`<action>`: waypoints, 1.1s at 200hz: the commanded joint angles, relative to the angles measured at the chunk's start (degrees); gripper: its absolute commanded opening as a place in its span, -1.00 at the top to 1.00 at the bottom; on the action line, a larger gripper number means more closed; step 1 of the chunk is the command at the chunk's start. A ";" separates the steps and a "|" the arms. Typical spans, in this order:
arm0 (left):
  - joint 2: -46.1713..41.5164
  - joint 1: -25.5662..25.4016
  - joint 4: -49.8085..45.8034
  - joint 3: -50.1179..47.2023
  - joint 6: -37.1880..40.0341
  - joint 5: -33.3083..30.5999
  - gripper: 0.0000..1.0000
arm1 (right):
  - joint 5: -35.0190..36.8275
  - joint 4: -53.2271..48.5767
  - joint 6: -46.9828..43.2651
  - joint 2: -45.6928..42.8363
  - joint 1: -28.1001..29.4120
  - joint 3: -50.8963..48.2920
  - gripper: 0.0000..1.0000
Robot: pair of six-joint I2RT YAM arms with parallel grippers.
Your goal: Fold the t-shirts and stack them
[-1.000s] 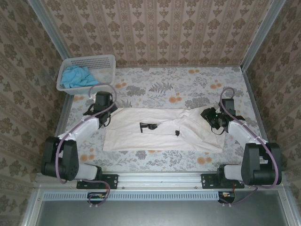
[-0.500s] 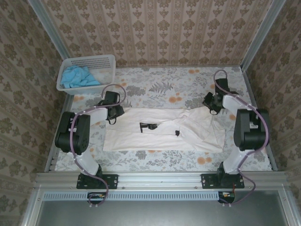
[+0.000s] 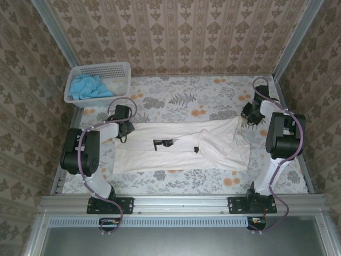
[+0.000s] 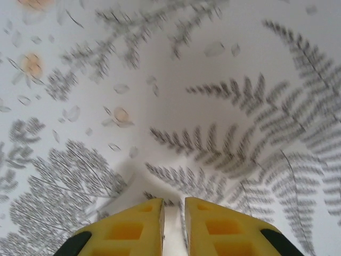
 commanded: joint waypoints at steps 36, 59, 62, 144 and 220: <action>-8.05 -2.38 -3.02 -0.31 2.15 -2.45 0.06 | -2.99 3.49 2.03 -12.43 2.68 -6.28 0.32; -13.10 -7.09 -4.87 1.06 4.11 -7.46 -0.12 | -5.52 5.88 2.80 -19.11 7.96 -13.16 0.11; -13.60 -7.77 -4.92 1.14 4.28 -7.59 -0.12 | -5.55 5.81 2.67 -19.48 8.90 -13.64 0.10; 0.84 -18.91 -3.93 10.50 11.86 16.22 0.06 | -16.47 -3.10 -6.27 -4.62 22.24 -5.21 0.09; 9.01 -18.82 -9.96 15.00 13.52 14.73 0.07 | -15.07 -8.91 -9.54 0.76 25.03 1.43 0.11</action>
